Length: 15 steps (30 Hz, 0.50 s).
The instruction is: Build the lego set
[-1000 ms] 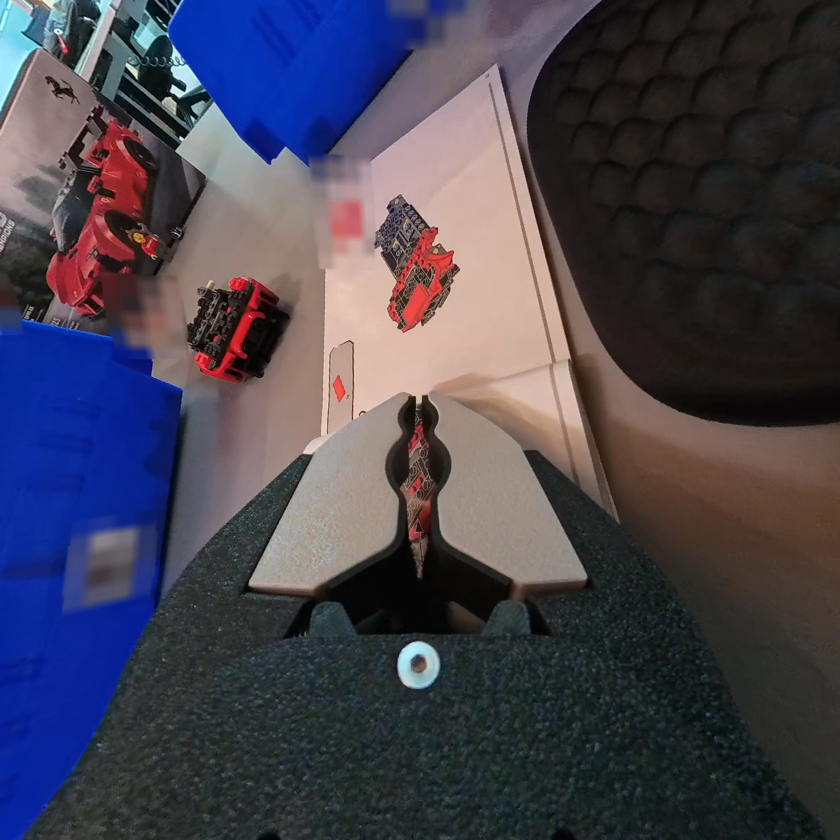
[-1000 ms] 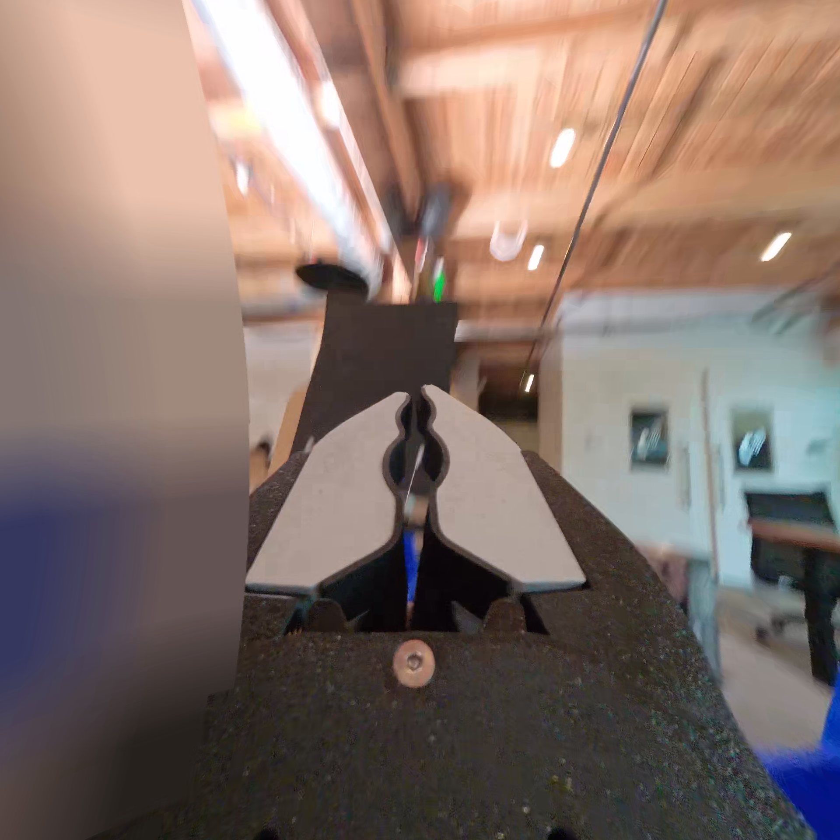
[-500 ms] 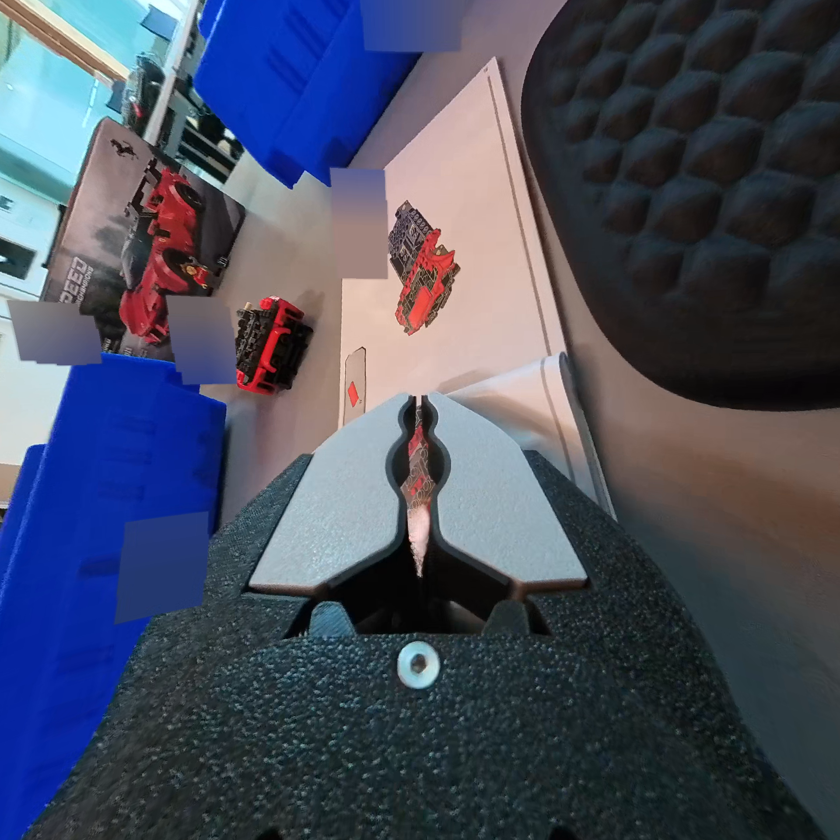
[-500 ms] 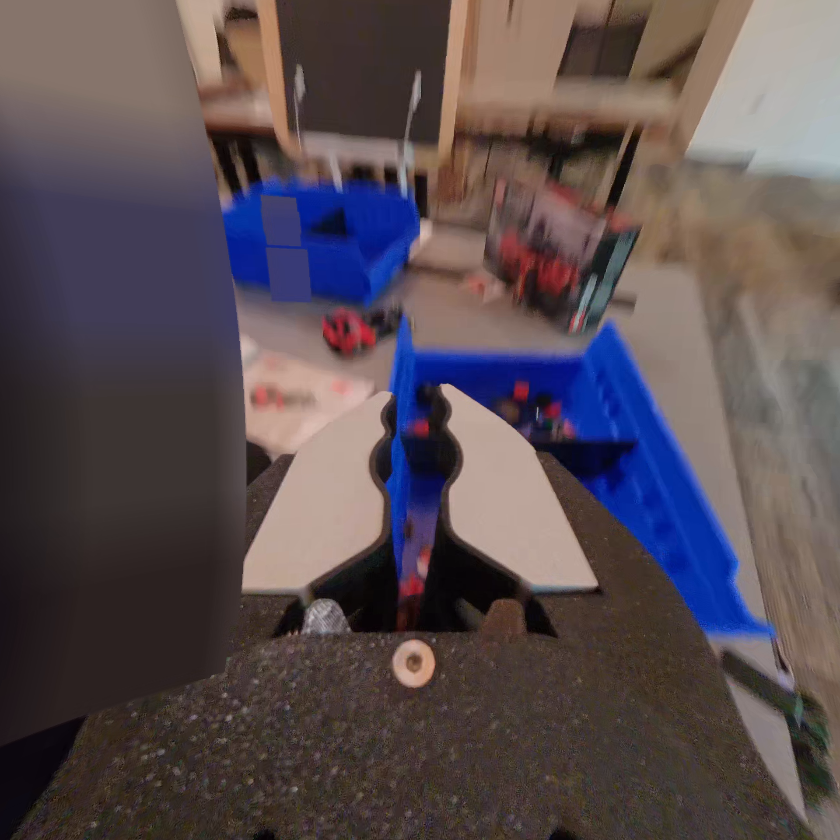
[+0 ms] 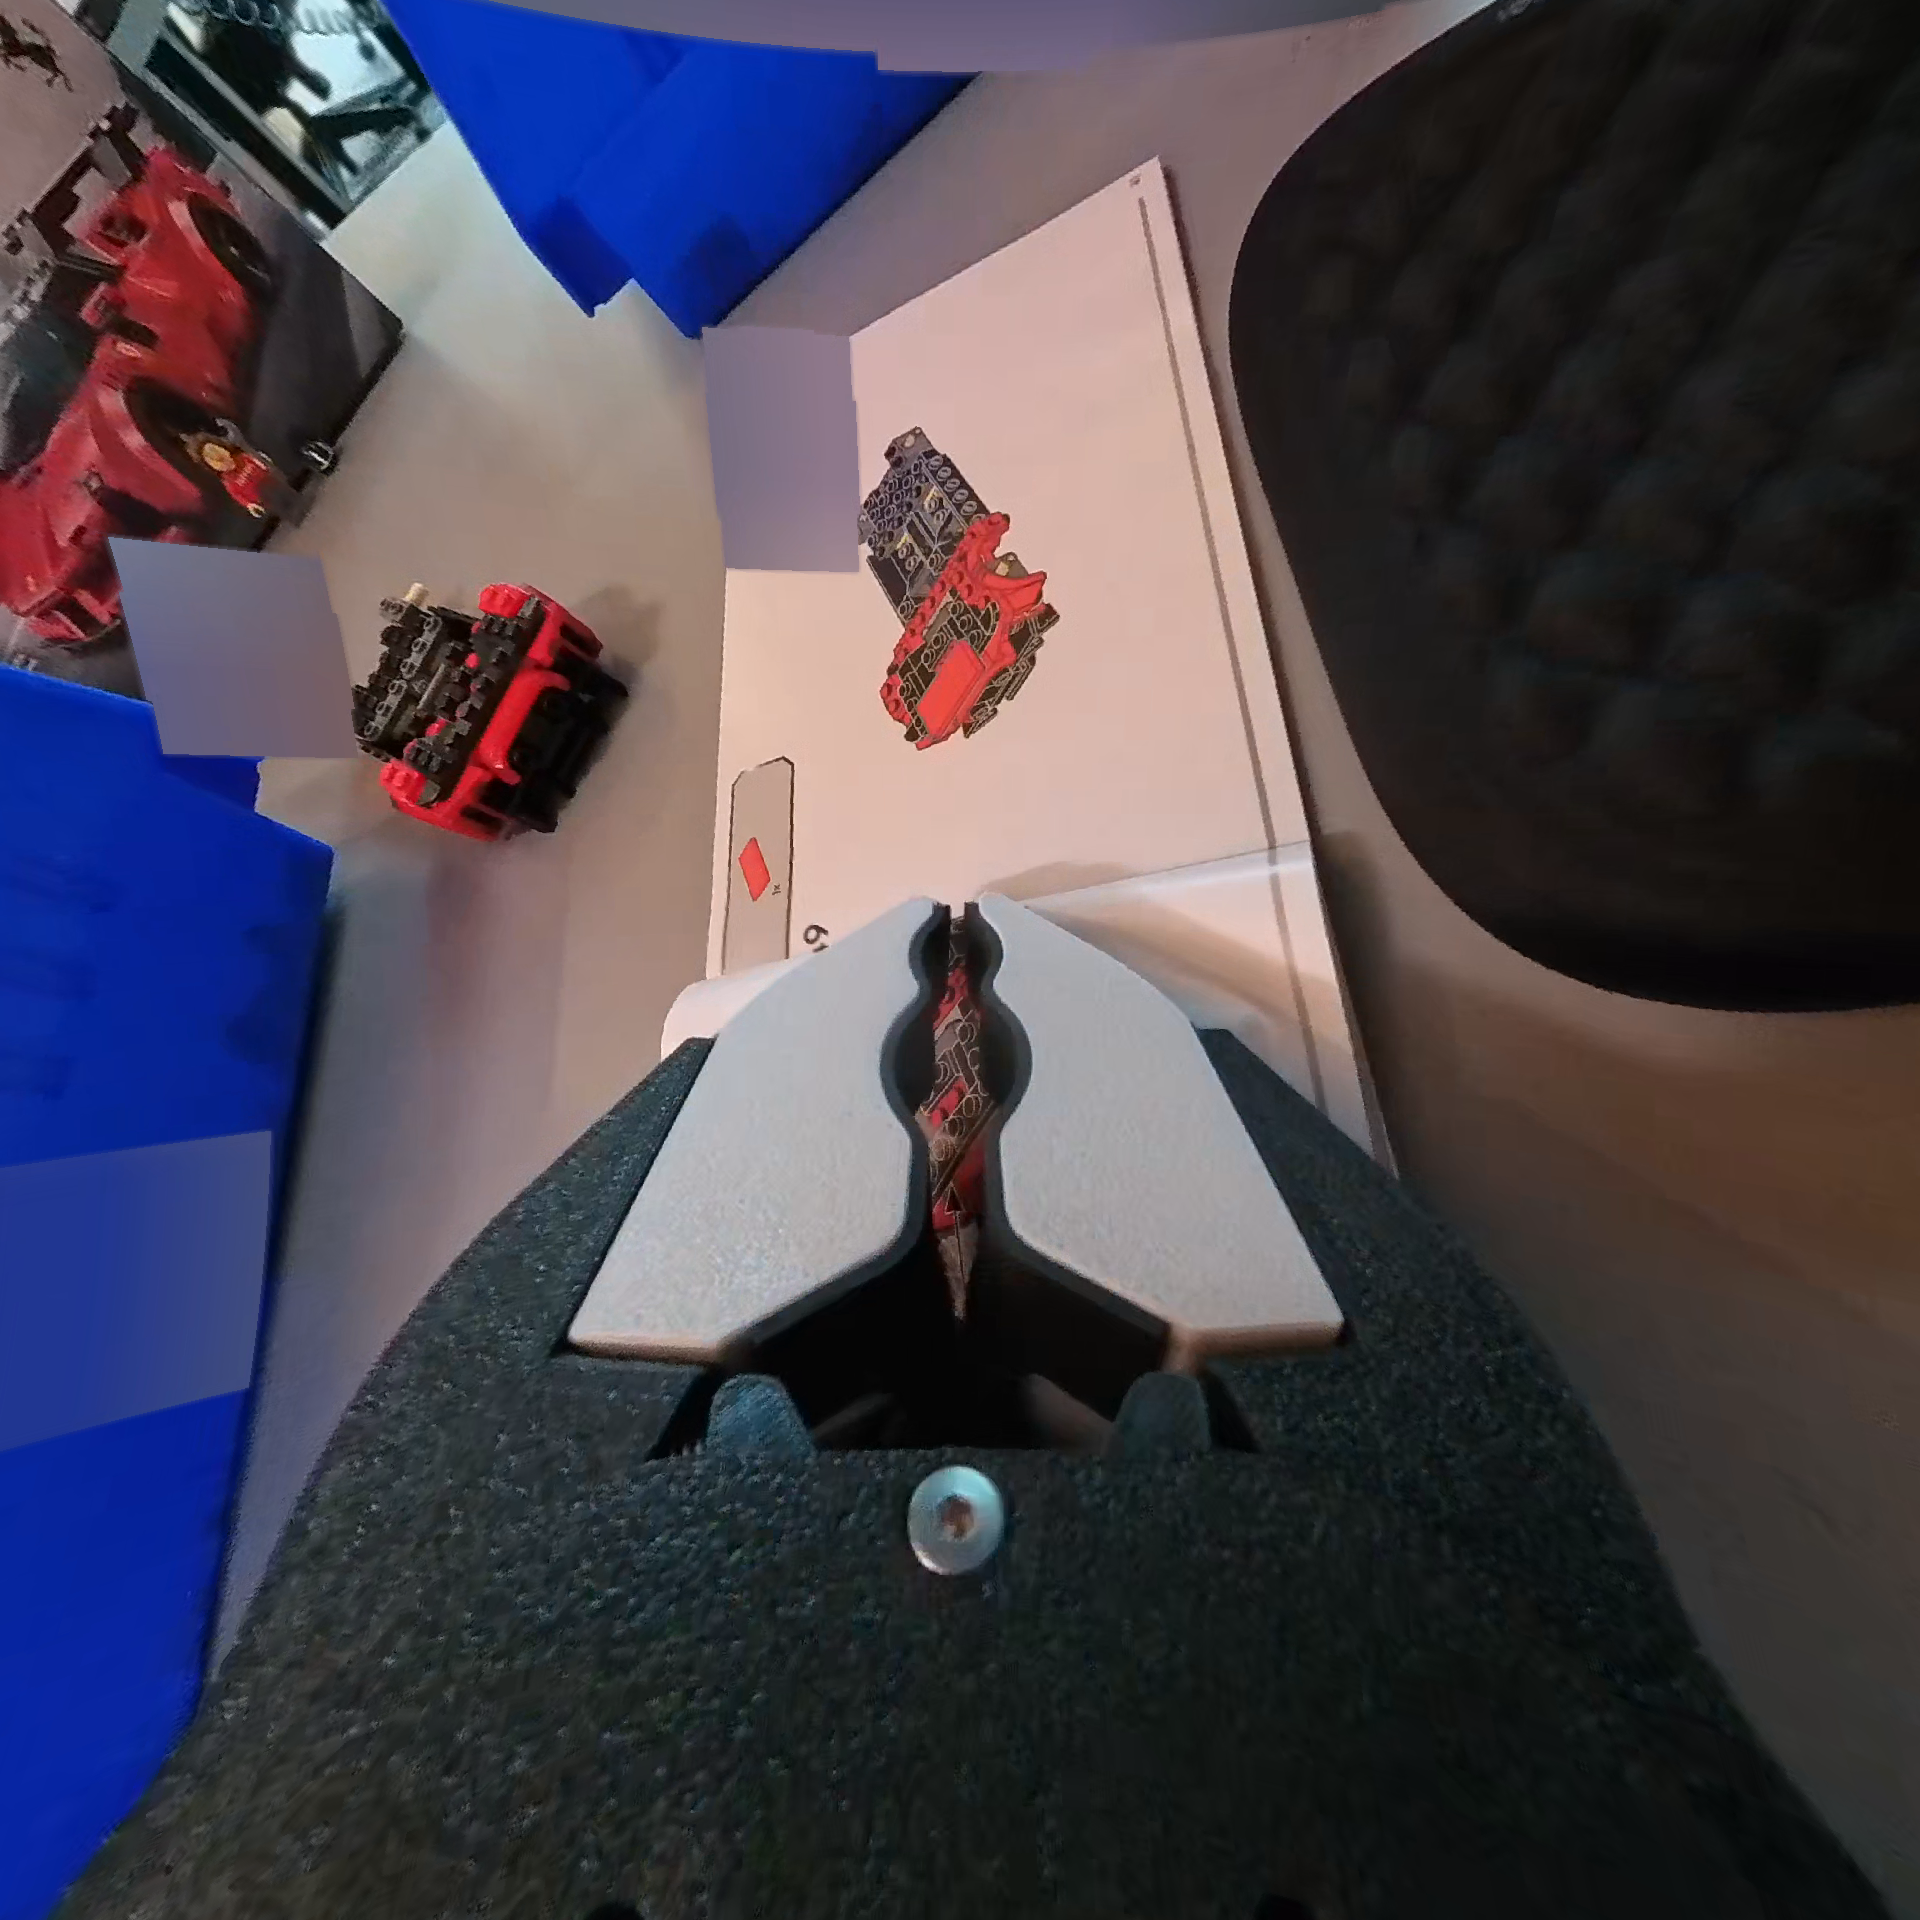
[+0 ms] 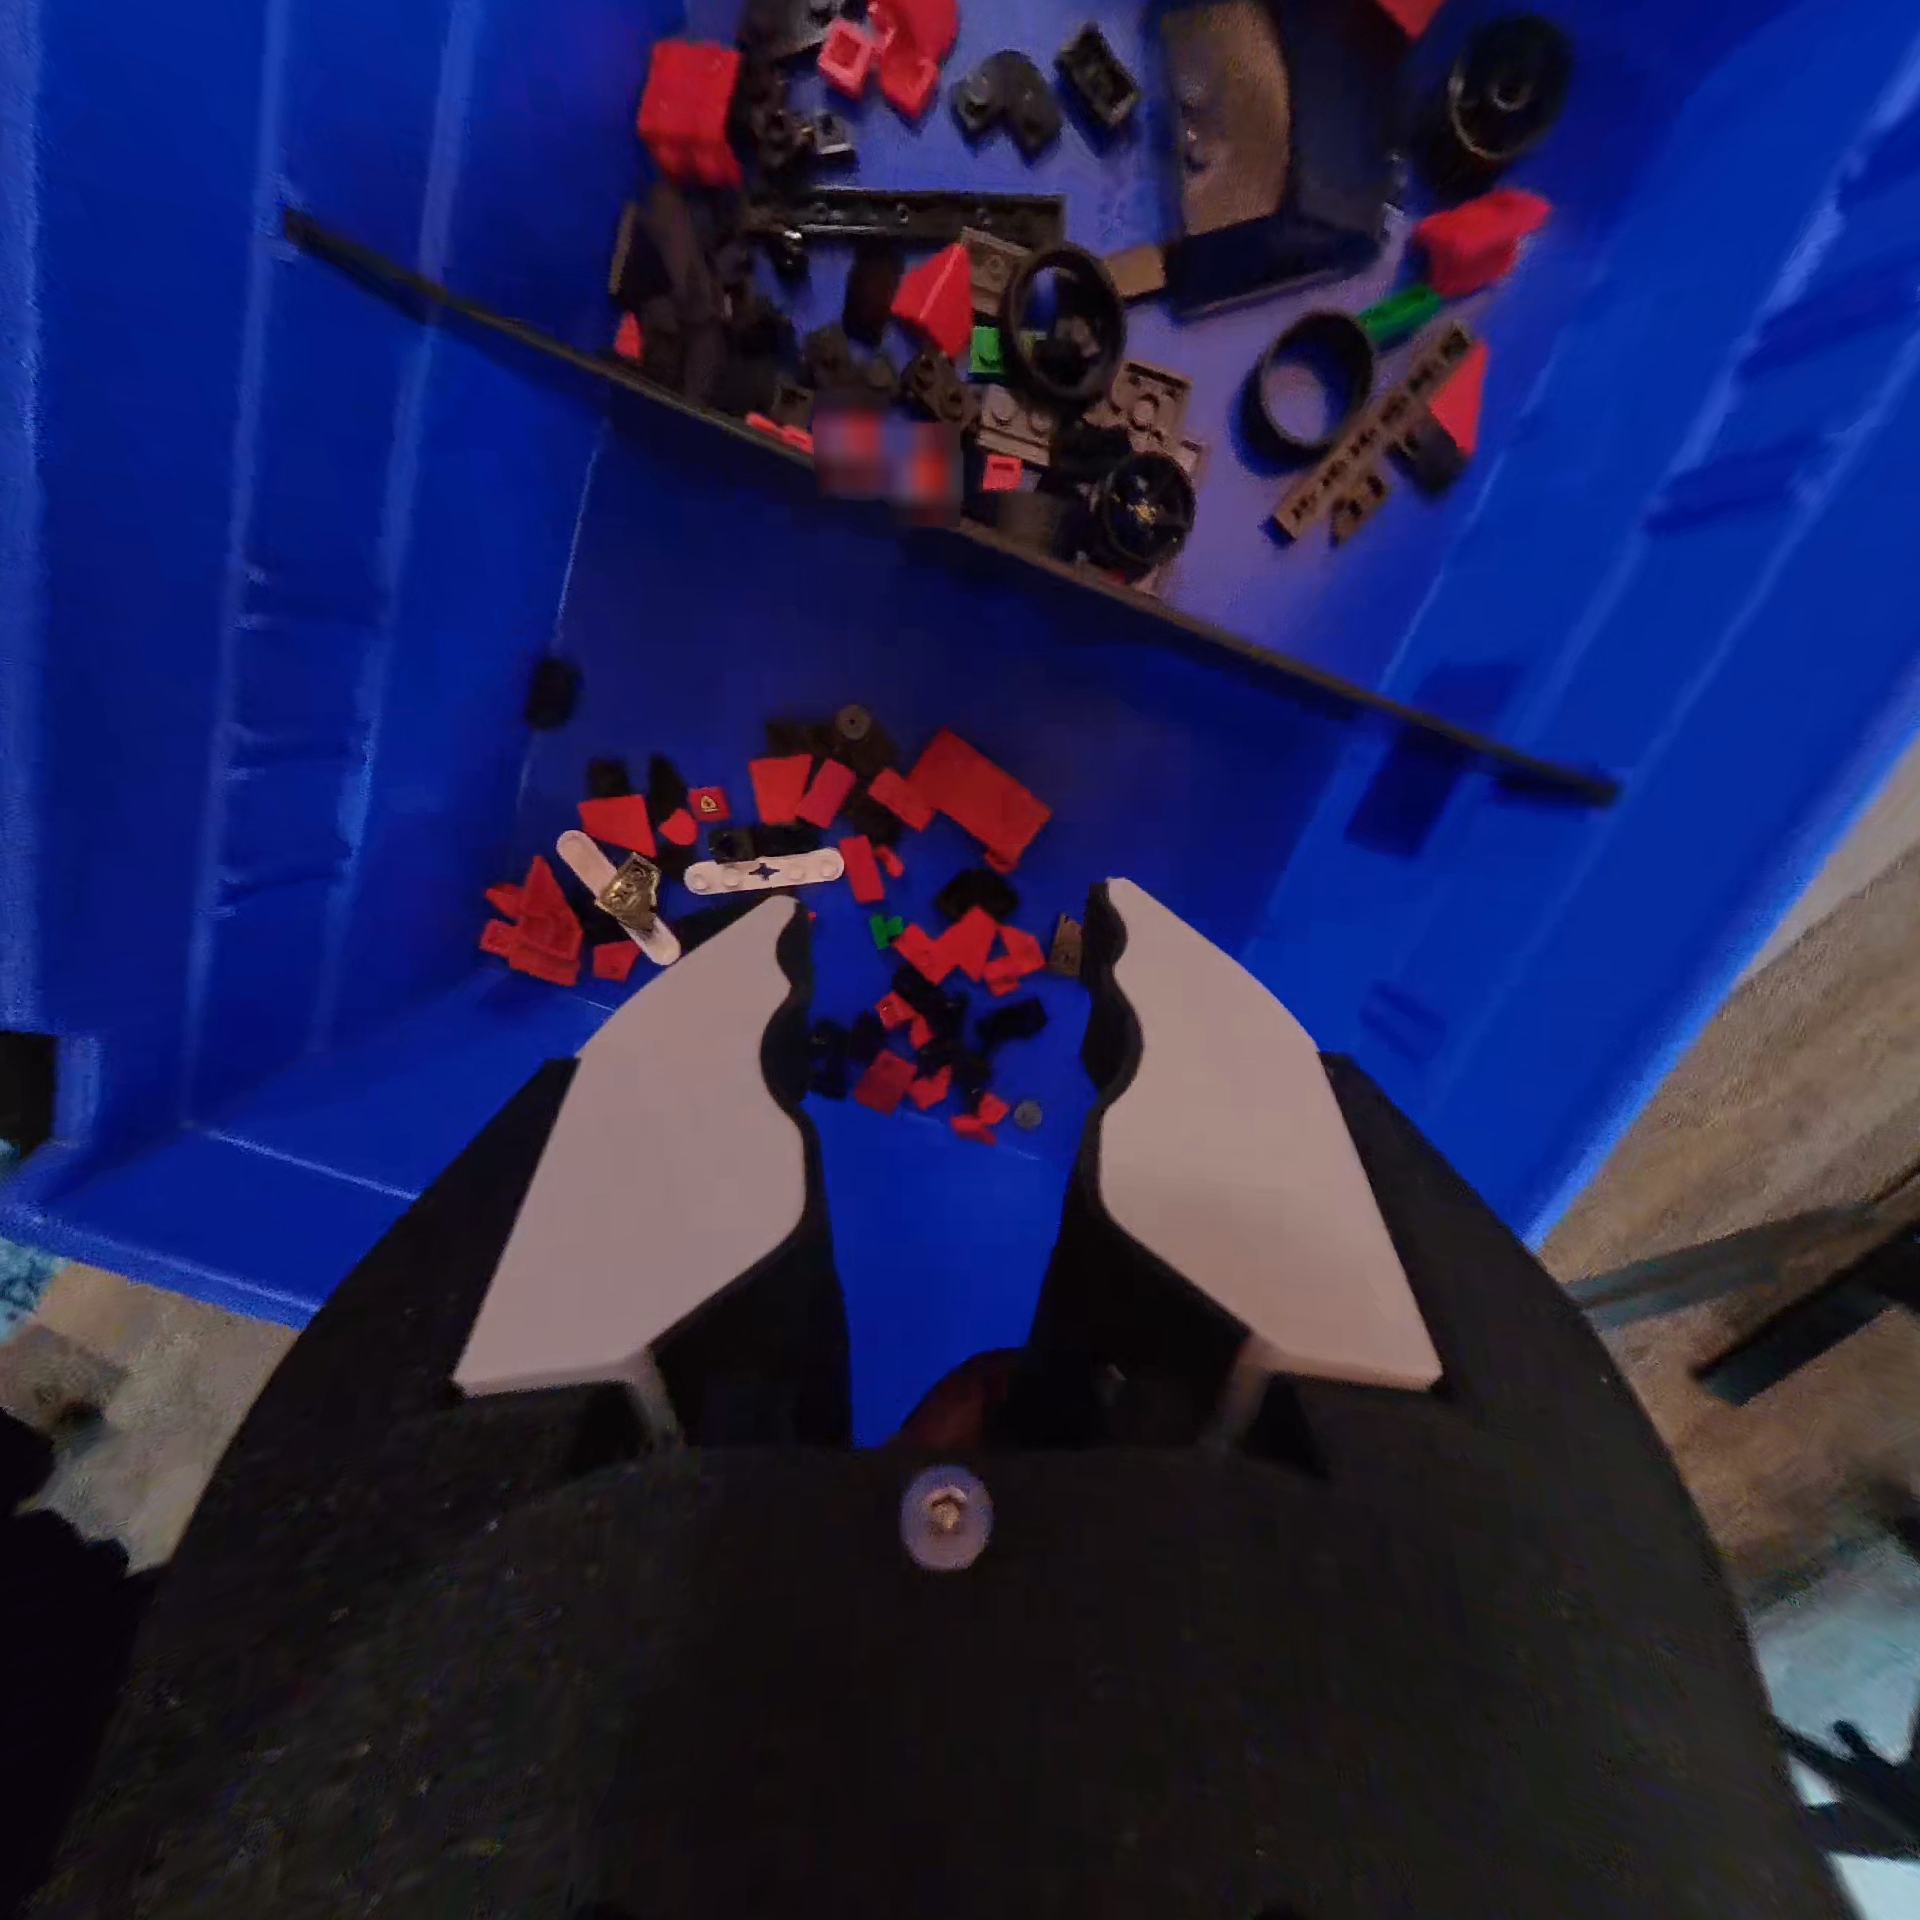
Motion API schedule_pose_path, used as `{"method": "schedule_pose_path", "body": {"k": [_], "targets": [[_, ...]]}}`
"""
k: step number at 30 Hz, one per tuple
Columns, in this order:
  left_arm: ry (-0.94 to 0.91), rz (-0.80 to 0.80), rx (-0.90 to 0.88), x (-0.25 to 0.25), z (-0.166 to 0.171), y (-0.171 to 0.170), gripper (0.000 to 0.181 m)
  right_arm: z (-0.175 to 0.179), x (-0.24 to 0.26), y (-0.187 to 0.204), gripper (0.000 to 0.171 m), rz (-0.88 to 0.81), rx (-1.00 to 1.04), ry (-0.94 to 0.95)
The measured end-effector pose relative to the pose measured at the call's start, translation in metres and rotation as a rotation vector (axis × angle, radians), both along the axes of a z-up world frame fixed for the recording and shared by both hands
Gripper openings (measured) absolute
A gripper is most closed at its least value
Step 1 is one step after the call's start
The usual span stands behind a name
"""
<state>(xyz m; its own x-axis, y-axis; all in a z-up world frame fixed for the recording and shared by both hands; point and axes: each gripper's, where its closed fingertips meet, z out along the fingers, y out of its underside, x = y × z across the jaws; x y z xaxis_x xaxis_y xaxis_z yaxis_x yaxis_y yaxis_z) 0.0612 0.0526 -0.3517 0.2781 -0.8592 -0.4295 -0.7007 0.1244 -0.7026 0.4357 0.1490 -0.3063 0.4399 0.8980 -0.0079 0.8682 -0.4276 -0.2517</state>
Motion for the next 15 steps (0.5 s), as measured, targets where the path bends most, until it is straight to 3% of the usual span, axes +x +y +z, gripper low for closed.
{"method": "schedule_pose_path", "body": {"k": [3, 6, 9, 12, 15], "targets": [[0.007, 0.002, 0.023, 0.000, 0.000, 0.000, 0.002, 0.001, -0.018, -0.005, 0.046, 0.131, -0.029, 0.064], [0.011, 0.004, 0.036, 0.000, 0.000, 0.000, 0.002, 0.026, -0.054, -0.022, 0.032, 0.264, -0.045, 0.314], [0.013, 0.011, 0.041, 0.000, 0.000, 0.000, 0.002, 0.049, -0.080, -0.043, 0.030, 0.360, -0.071, 0.514], [0.015, 0.023, 0.046, 0.000, 0.000, -0.001, 0.002, 0.051, -0.092, -0.057, 0.039, 0.374, -0.126, 0.552], [0.013, 0.042, 0.040, -0.001, 0.001, -0.001, 0.002, 0.038, -0.094, -0.061, 0.040, 0.354, -0.140, 0.475]]}}
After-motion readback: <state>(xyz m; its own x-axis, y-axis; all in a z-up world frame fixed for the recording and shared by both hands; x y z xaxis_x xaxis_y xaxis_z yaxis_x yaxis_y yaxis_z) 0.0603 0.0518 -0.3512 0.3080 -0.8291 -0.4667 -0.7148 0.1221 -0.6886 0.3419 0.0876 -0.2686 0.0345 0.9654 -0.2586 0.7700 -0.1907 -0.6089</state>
